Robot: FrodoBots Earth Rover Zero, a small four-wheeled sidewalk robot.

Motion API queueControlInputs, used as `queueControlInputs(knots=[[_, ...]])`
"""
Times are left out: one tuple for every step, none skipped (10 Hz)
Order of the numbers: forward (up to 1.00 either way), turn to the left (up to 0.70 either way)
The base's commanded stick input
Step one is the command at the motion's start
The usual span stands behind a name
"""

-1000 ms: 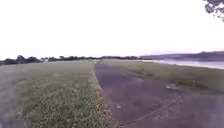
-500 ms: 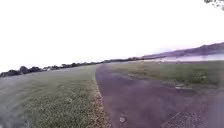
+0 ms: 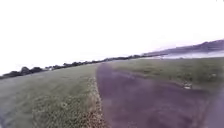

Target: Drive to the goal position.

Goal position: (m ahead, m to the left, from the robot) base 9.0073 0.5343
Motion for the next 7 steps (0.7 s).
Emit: queueControlInputs(knots=[[0.50, 0.00], [0.50, 0.00], [0.50, 0.00], [0.50, 0.00], [0.50, 0.00], [0.50, 0.00], [0.50, 0.00]])
